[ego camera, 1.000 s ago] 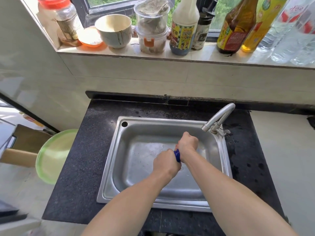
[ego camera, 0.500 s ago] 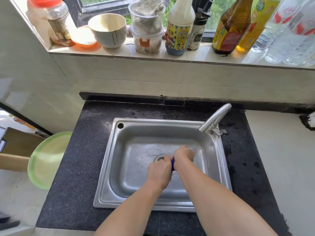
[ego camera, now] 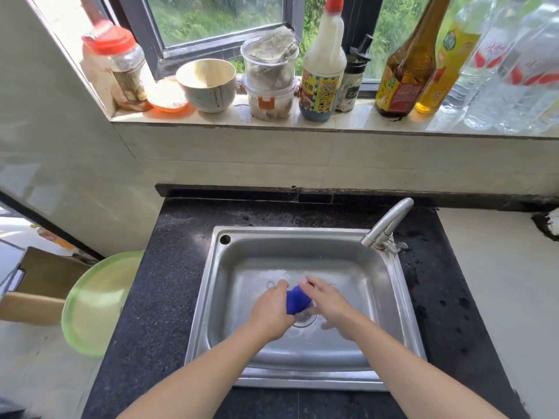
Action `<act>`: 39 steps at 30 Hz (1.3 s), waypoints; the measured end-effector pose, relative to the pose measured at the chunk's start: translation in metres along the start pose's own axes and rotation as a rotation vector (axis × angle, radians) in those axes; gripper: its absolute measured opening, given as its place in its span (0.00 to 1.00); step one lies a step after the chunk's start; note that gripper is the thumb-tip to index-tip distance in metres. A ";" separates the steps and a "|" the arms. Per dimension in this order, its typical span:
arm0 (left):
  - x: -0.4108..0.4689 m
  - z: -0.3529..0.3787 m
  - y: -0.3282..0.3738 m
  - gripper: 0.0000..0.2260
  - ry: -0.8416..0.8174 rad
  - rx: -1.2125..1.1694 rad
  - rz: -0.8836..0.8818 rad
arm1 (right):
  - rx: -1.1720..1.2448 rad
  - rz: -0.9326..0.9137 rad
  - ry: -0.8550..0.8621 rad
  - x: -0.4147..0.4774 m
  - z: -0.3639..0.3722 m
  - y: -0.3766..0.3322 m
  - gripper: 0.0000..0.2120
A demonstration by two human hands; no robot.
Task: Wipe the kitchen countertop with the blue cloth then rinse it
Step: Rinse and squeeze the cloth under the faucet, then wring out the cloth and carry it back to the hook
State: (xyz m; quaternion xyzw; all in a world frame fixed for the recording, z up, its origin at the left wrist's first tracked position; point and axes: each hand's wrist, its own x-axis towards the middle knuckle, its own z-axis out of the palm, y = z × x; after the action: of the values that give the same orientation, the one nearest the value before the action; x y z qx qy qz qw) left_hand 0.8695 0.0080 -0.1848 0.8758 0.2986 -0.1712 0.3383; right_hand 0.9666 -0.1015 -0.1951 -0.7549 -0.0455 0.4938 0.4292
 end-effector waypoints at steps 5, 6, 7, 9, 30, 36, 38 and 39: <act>-0.025 -0.058 0.011 0.25 -0.179 -0.527 0.036 | 0.281 -0.125 0.138 -0.026 -0.012 -0.014 0.15; -0.030 -0.073 0.015 0.20 -0.150 -0.599 0.064 | 0.307 -0.129 0.179 -0.033 -0.016 -0.018 0.16; -0.035 -0.084 0.018 0.16 -0.144 -0.707 0.086 | 0.350 -0.130 0.196 -0.038 -0.019 -0.021 0.18; -0.045 -0.097 0.029 0.12 -0.271 -0.977 0.101 | 0.499 -0.117 0.144 -0.048 -0.019 -0.027 0.19; -0.116 -0.160 0.035 0.04 0.477 -0.987 0.350 | -0.002 -0.670 -0.175 -0.127 -0.017 -0.153 0.14; -0.135 -0.176 0.054 0.11 0.738 -0.506 0.473 | -0.145 -0.756 -0.507 -0.120 -0.030 -0.188 0.31; -0.138 -0.177 0.065 0.08 0.855 -0.457 0.448 | -0.206 -0.796 -0.572 -0.119 -0.023 -0.195 0.26; -0.139 -0.178 0.067 0.07 0.969 -0.460 0.412 | -0.279 -0.844 -0.537 -0.118 -0.019 -0.197 0.19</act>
State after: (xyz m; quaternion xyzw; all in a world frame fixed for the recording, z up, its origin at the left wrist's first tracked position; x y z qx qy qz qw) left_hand 0.8231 0.0357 0.0450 0.7984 0.2723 0.3885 0.3708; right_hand 0.9912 -0.0476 0.0275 -0.5676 -0.5197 0.4433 0.4596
